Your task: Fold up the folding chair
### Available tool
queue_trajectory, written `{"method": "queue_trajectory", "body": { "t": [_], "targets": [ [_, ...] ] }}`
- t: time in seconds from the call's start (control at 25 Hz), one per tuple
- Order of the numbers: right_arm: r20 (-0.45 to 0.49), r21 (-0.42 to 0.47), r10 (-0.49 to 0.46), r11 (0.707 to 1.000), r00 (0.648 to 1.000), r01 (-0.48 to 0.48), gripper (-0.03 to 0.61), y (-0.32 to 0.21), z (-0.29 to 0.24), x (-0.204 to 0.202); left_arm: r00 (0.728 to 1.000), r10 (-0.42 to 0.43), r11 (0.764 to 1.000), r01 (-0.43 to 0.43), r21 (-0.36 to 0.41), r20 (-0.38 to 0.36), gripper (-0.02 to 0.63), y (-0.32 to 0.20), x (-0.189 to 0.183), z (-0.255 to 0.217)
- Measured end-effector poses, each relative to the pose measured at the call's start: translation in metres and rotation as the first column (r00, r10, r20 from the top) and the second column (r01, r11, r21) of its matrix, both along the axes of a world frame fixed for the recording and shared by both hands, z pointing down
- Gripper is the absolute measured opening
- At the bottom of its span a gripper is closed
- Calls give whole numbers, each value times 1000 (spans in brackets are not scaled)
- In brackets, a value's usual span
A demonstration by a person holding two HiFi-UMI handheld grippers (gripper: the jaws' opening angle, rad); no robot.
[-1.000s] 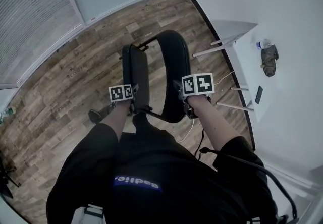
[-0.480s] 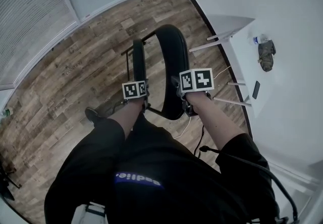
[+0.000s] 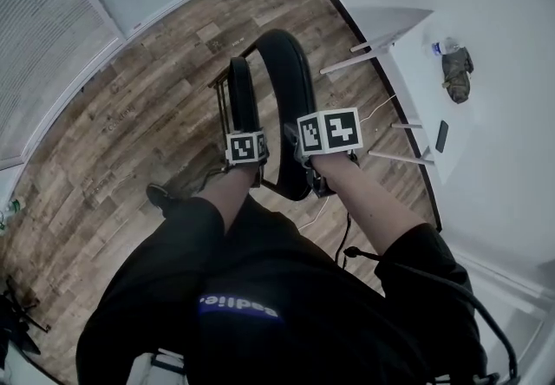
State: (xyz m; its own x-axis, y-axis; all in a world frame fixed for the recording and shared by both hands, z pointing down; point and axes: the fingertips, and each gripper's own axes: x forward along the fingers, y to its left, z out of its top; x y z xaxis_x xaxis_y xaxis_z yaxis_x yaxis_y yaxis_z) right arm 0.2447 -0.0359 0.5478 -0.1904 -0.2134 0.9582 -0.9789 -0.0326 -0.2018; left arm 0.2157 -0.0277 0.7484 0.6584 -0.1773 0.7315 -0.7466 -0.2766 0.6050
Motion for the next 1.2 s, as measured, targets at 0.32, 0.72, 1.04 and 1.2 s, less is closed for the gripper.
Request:
{"method": "queue_trajectory", "body": {
  "t": [0.32, 0.72, 1.04, 1.2],
  "targets": [
    [-41, 4, -7, 1000, 999, 7, 64, 3, 0, 8, 998, 36, 998, -38, 49, 56, 136, -7, 26, -3],
    [-74, 4, -46, 999, 996, 47, 74, 2, 3, 12, 979, 197, 977, -201, -72, -54, 176, 13, 31, 1],
    [-73, 12, -50, 999, 996, 51, 74, 1, 0, 11, 974, 207, 978, -207, 11, -88, 215, 2, 22, -12],
    [-92, 7, -87, 996, 992, 88, 75, 1, 1, 7, 979, 181, 983, -182, 7, -93, 216, -5, 5, -21]
  ]
}}
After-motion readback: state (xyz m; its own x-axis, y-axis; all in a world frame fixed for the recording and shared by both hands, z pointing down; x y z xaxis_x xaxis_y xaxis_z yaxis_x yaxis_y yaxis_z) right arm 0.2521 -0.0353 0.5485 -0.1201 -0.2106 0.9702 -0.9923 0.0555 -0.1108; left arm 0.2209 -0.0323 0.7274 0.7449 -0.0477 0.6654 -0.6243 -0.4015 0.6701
